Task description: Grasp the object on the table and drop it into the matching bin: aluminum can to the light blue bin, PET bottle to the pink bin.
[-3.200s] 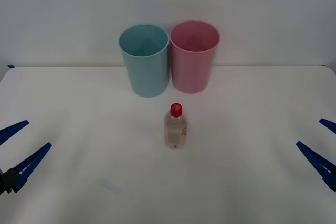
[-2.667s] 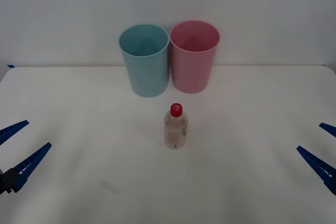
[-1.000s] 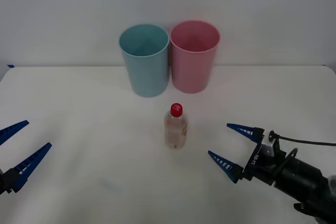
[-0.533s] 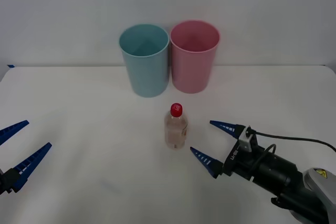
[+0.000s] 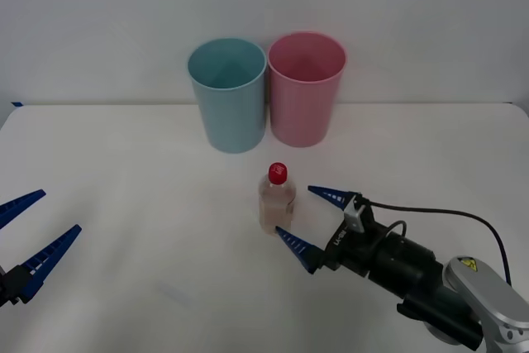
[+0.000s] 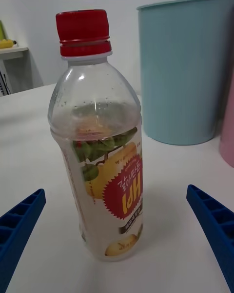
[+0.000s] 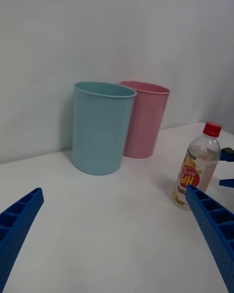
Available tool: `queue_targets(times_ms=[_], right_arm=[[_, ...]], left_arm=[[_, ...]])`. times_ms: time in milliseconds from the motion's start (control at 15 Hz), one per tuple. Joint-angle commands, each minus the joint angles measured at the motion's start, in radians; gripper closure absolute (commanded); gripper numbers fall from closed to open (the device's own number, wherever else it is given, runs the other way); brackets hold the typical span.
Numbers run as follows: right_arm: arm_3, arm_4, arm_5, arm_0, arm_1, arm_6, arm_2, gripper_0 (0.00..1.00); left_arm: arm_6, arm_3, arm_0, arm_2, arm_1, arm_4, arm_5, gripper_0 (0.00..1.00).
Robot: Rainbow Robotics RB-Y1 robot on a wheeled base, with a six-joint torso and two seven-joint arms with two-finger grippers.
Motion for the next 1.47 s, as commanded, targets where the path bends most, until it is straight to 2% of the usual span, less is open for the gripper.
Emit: queue_targets(times_ms=[67, 733, 1067, 1133, 1200, 1267, 1333, 1467], right_arm=[[0.0, 0.0, 0.045, -0.014, 0.008, 0.0, 0.032, 0.0], [0.0, 0.0, 0.226, -0.066, 0.054, 0.008, 0.142, 0.0], [0.0, 0.003, 0.254, -0.073, 0.064, 0.017, 0.153, 0.0], [0.0, 0.003, 0.255, -0.073, 0.064, 0.022, 0.153, 0.34], [0.0, 0.003, 0.257, -0.073, 0.064, 0.023, 0.153, 0.78], [-0.002, 0.003, 0.257, -0.073, 0.066, 0.023, 0.153, 0.92], [0.0, 0.003, 0.257, -0.073, 0.064, 0.025, 0.153, 1.0], [0.0, 0.003, 0.257, -0.074, 0.064, 0.026, 0.153, 1.0]], left_arm=[[0.0, 0.0, 0.0, 0.0, 0.0, 0.0, 0.0, 0.0], [0.0, 0.0, 0.0, 0.0, 0.0, 0.0, 0.0, 0.0], [0.0, 0.0, 0.0, 0.0, 0.0, 0.0, 0.0, 0.0], [0.0, 0.0, 0.0, 0.0, 0.0, 0.0, 0.0, 0.0], [0.0, 0.0, 0.0, 0.0, 0.0, 0.0, 0.0, 0.0], [0.0, 0.0, 0.0, 0.0, 0.0, 0.0, 0.0, 0.0], [0.0, 0.0, 0.0, 0.0, 0.0, 0.0, 0.0, 0.0], [0.0, 0.0, 0.0, 0.0, 0.0, 0.0, 0.0, 0.0]])
